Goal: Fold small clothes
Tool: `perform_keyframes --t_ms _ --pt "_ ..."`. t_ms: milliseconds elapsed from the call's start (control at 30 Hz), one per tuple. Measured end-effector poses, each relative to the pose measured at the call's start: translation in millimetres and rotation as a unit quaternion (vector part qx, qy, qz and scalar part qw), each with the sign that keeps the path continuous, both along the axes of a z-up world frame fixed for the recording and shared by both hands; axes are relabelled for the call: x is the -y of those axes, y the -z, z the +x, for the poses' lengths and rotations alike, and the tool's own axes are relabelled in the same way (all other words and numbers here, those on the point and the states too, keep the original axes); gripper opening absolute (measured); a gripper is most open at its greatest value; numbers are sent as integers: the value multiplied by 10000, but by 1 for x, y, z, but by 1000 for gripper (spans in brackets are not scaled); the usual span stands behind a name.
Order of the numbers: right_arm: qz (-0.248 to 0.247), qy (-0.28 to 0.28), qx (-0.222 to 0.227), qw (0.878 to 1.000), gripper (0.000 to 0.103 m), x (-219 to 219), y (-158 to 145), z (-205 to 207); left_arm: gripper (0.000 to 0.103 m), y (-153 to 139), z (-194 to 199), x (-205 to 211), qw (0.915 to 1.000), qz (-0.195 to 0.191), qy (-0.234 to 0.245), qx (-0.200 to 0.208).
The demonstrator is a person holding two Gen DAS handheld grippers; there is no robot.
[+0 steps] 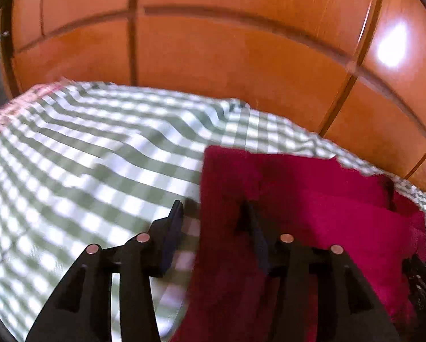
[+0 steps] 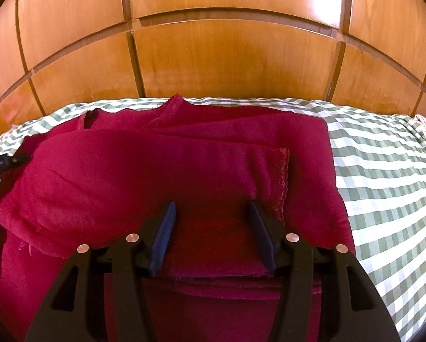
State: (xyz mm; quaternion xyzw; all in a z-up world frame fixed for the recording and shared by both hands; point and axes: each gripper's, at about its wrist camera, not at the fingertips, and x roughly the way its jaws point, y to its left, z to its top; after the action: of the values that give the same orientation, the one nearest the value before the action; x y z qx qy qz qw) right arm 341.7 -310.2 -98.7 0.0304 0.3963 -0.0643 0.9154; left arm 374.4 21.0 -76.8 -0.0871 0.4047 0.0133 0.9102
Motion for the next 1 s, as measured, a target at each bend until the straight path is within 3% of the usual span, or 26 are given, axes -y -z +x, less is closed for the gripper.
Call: perform_keyframes --t_ms 167,267,700,867,1000 --pt "7 -2 10 10000 53 0 0 0 44 -27 -52 9 9983 25 357 464" --pt "11 -7 11 10000 53 0 0 0 44 -25 -63 22 9974 47 572 428" --pt "66 -12 19 10000 55 0 -1 1 47 0 -55 47 9958 252 844 258" --pt "83 -9 22 10000 55 0 0 2 48 20 -44 44 9966 132 809 -59" --pt "157 -19 18 9999 56 1 1 3 49 25 -43 44 9967 83 814 -9"
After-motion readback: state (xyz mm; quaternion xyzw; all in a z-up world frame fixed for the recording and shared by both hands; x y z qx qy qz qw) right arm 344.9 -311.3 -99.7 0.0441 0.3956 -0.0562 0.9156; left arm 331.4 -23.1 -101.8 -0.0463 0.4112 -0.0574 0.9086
